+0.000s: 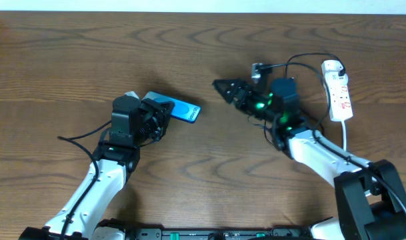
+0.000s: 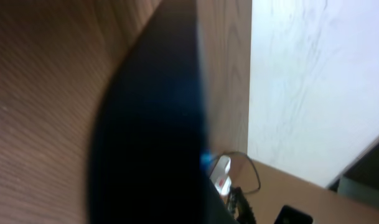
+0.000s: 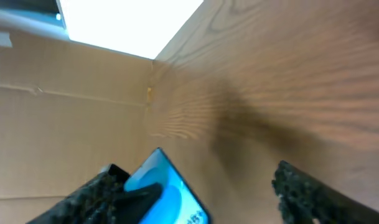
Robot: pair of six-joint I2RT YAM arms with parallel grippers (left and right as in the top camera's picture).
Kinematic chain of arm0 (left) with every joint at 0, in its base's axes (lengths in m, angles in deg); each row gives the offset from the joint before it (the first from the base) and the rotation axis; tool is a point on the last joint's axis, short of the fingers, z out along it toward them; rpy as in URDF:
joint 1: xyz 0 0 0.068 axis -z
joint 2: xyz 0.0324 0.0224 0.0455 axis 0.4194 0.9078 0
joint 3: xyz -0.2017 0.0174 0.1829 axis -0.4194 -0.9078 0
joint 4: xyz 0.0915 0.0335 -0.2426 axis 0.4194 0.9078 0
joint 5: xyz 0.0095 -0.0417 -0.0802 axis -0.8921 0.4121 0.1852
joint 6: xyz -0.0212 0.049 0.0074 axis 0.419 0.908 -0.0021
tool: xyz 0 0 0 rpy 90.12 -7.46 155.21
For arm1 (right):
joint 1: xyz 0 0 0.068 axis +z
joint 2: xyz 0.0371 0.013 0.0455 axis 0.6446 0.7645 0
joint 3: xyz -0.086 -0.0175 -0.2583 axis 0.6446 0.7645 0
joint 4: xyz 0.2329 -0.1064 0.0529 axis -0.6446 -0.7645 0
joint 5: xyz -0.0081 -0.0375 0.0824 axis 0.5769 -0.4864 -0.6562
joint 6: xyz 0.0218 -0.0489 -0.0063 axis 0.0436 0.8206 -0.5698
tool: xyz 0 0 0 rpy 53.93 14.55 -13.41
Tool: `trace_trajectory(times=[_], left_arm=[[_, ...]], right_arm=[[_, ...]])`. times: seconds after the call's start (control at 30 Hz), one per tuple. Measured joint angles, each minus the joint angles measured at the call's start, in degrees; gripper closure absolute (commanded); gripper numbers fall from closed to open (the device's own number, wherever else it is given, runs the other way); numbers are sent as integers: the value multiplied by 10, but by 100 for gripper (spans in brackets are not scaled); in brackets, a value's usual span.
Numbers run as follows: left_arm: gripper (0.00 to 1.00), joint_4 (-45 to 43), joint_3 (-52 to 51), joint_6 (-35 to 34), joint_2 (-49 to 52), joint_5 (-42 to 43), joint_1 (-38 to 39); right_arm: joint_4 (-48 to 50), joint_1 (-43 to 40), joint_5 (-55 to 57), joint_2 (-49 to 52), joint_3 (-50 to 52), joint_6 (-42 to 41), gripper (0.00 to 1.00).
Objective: Plug charger to phone and switch on socket
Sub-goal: 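Open the right gripper and pull it back toward the power strip, then raise the phone upright with the left gripper, screen facing up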
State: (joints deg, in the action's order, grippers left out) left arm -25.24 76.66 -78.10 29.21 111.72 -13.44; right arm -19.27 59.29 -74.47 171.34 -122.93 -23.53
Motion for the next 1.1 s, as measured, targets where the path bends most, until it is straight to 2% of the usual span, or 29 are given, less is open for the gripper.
trace_trajectory(times=[0.2, 0.33, 0.4, 0.57, 0.67, 0.87, 1.1], left_arm=[[93, 22, 0, -80, 17, -34, 0], [93, 91, 1, -135, 19, -43, 0], [93, 135, 1, -171, 19, -45, 3], [93, 189, 2, -260, 22, -49, 18], [92, 195, 2, -297, 22, -49, 25], [92, 196, 2, -327, 22, -46, 26], [93, 195, 2, -344, 22, -24, 26]], right_arm=[[-40, -52, -65, 0, 0, 37, 10], [-78, -63, -98, -12, 0, 48, 4], [-105, -63, -109, -33, 0, 55, 1], [-188, -61, -117, -116, 1, 87, 1], [-268, -59, -99, -171, 0, 113, 1], [-401, -59, -12, -269, 0, 162, 1], [-468, -59, 66, -344, 0, 187, 1]])
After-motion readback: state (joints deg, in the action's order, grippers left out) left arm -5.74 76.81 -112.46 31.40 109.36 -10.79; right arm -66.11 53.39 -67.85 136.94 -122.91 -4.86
